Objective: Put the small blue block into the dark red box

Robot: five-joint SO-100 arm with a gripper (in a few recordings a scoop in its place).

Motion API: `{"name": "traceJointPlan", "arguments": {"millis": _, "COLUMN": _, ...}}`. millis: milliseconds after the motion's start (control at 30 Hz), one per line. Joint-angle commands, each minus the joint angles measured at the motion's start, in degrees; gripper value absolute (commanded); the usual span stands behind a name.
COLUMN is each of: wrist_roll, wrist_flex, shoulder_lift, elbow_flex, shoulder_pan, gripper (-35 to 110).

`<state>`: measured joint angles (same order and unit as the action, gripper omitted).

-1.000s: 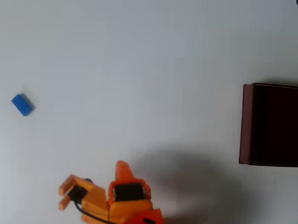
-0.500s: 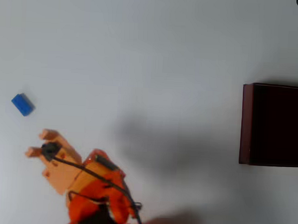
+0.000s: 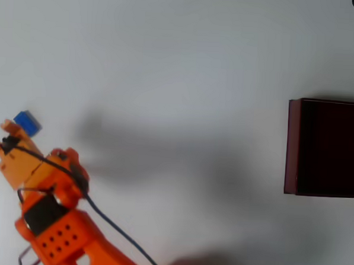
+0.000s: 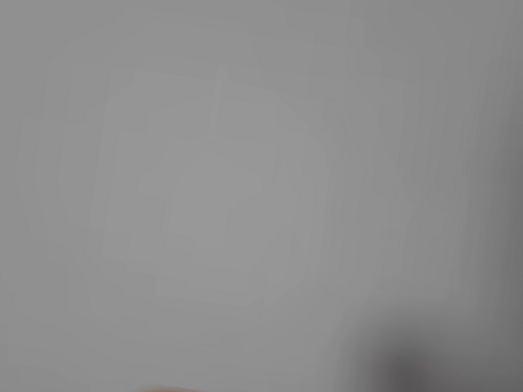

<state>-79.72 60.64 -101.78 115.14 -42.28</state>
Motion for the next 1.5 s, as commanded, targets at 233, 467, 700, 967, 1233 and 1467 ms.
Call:
{"name": "traceJointPlan", "arguments": {"millis": 233, "wrist_roll": -6.42, "wrist_flex": 0.88, "shoulder_lift": 9.14, "elbow_flex": -9.58, "shoulder_pan": -0.88, "gripper": 19}}
{"name": "traceJointPlan", "arguments": {"millis": 467, "wrist_roll": -11.69, "wrist_flex": 2.72, "shoulder_lift": 15.91, "elbow_flex": -17.23, "shoulder_pan": -2.99, "gripper": 24}}
{"name": "traceJointPlan", "arguments": {"millis": 700, "wrist_roll": -12.74, "wrist_flex": 7.73, "shoulder_lift": 25.05, "elbow_flex": -30.59, "shoulder_pan": -4.57, "gripper": 24}}
{"name": "traceJointPlan", "arguments": {"millis": 967, "wrist_roll": -11.69, "wrist_flex": 14.5, "shoulder_lift": 33.57, "elbow_flex": -44.56, "shoulder_pan": -5.01, "gripper": 24}}
{"name": "traceJointPlan", "arguments": {"millis": 1233, "wrist_roll": -10.63, "wrist_flex": 14.68, "shoulder_lift": 35.33, "elbow_flex": -46.76, "shoulder_pan": -4.31, "gripper": 24}}
{"name": "traceJointPlan", "arguments": {"millis": 1467, "wrist_roll": -10.81, "wrist_flex": 14.15, "shoulder_lift": 37.18, "elbow_flex": -48.16, "shoulder_pan": -4.13, "gripper": 24}}
